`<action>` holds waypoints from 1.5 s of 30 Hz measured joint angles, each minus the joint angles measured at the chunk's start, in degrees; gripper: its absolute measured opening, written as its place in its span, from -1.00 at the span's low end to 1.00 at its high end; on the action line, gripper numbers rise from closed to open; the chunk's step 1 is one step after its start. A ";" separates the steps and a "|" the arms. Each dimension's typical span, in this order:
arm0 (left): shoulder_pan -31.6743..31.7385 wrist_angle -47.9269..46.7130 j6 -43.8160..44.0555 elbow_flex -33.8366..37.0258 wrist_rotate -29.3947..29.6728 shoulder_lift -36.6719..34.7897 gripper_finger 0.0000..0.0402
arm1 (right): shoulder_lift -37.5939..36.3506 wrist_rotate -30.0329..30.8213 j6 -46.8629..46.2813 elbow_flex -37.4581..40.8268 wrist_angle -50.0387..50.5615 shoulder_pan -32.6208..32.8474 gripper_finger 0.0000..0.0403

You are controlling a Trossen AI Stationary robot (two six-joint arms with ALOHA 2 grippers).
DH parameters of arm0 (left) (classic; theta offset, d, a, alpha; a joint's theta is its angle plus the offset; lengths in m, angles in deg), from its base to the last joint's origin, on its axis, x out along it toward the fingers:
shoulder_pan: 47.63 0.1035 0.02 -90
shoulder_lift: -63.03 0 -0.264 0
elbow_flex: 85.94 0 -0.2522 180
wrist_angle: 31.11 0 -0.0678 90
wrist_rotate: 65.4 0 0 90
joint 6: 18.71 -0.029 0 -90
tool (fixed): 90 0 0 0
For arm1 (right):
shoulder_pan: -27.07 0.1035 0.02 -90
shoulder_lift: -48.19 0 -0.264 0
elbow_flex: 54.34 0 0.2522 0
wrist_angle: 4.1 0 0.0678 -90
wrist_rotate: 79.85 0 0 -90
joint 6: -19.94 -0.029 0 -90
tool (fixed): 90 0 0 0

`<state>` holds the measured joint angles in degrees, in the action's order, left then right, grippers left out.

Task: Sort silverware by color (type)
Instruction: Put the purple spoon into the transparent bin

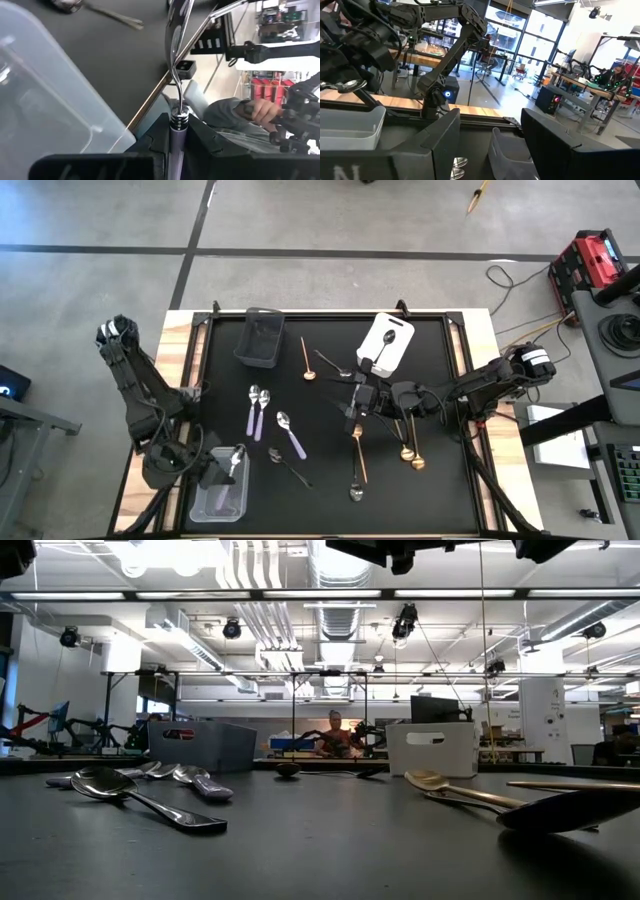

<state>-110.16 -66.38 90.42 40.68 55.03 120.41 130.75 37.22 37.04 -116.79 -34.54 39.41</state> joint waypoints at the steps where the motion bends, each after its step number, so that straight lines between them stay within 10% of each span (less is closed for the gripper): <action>1: -0.28 -0.19 0.43 -0.02 -0.15 -0.10 -0.90 | 0.00 0.00 -0.01 0.00 0.01 0.00 0.01; 45: -2.16 -10.22 26.89 -0.02 -16.30 15.93 -0.90 | 0.02 0.00 2.36 0.00 0.53 0.00 0.01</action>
<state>-112.33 -76.60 117.31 40.66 38.73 136.34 130.77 37.22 39.40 -116.79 -34.01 39.41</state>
